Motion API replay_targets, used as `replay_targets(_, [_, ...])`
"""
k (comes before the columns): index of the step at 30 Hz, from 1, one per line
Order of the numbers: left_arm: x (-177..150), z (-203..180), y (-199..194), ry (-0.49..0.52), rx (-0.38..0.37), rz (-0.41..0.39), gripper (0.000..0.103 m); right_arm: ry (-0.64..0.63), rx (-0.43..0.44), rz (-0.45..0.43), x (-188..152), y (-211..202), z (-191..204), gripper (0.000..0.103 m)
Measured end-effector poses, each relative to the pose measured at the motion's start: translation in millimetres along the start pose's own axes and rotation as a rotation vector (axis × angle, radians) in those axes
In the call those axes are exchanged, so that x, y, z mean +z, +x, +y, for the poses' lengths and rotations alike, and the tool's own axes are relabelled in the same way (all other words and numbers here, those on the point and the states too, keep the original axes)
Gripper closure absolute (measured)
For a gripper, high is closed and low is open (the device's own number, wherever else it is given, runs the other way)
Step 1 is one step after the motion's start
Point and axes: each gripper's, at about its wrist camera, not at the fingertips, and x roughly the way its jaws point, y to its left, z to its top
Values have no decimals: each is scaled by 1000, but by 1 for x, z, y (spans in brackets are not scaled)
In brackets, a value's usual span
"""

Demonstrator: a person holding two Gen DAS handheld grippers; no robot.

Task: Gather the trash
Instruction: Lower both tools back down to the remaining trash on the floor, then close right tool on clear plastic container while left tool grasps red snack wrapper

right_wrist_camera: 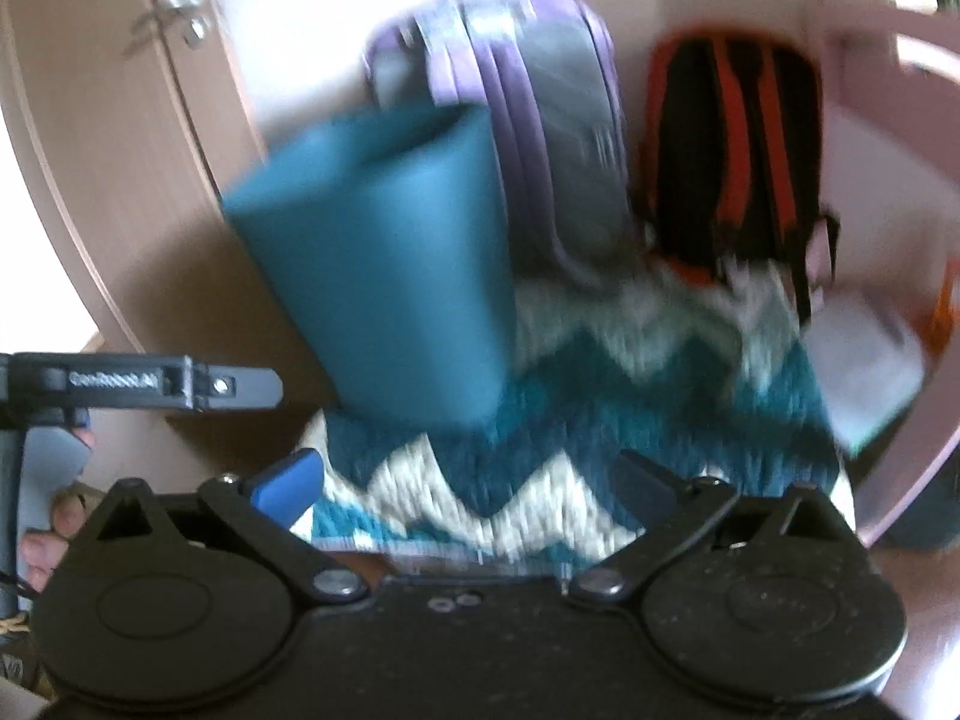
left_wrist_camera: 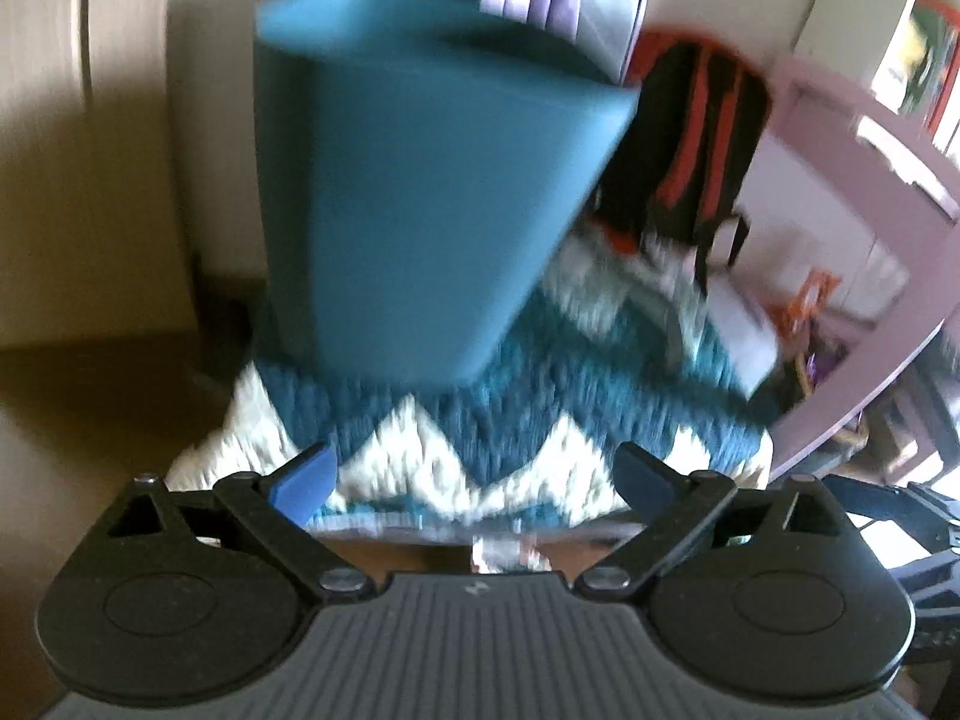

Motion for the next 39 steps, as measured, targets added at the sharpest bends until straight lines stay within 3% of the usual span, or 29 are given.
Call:
replay_targets(9, [-78, 26, 118, -87, 70, 267, 4, 99, -78, 235, -94, 99, -52, 1])
replay_targets(18, [-138, 46, 242, -88, 142, 492, 4, 265, -135, 436, -153, 204, -110, 3])
replay_targets(22, [-158, 50, 290, -57, 185, 545, 4, 330, -136, 556, -184, 249, -120, 4])
replay_targets(29, [-188, 52, 354, -1, 217, 611, 4, 208, -155, 826, -269, 316, -107, 15])
replay_targets(35, [-220, 57, 396, 20, 223, 702, 5, 210, -114, 872, -309, 347, -94, 14])
replay_targets(39, [-238, 57, 419, 32, 235, 733, 5, 199, -131, 884, -330, 371, -94, 14])
